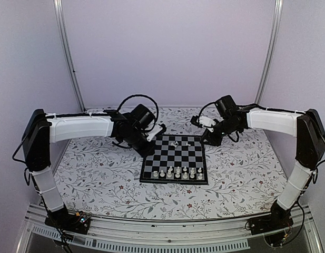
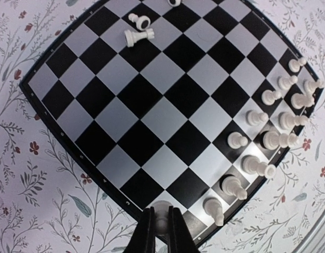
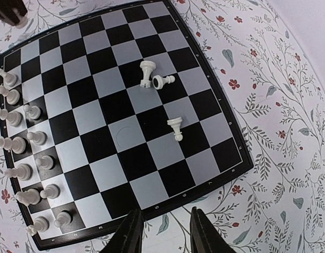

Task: Set up the chess pieces on the board
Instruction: Place the chess piece on the chessboard.

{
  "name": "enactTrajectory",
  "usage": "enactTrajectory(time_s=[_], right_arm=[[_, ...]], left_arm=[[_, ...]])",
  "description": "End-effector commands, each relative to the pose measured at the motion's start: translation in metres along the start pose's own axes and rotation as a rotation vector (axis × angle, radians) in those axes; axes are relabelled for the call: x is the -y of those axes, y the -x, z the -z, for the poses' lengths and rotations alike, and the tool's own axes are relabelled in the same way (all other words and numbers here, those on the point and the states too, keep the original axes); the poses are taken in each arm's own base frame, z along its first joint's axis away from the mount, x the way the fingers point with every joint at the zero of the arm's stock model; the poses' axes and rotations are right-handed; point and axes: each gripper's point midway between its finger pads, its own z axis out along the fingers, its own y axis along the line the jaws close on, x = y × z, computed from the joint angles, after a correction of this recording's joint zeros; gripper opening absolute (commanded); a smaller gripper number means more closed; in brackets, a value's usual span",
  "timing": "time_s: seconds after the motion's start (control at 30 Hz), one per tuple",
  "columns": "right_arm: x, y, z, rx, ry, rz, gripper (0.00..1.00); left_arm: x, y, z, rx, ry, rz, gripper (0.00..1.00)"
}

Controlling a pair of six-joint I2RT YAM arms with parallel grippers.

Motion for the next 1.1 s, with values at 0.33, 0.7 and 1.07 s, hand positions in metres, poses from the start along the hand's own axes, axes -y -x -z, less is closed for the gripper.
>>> enactTrajectory(time_s=[0.33, 0.7, 1.07], right_arm=[[0.0, -0.006, -0.005, -0.012, 0.003, 0.001, 0.33], [-0.001, -0.006, -0.005, -0.013, 0.012, 0.004, 0.33], [-0.003, -0.009, -0.007, -0.021, 0.023, 0.008, 0.33]], left_arm=[[0.041, -0.031, -0.005, -0.063, -0.132, -0.114, 0.05], [0.05, -0.016, -0.029, -0.057, -0.147, -0.127, 0.05], [0.057, -0.011, -0.05, -0.082, -0.183, -0.131, 0.06]])
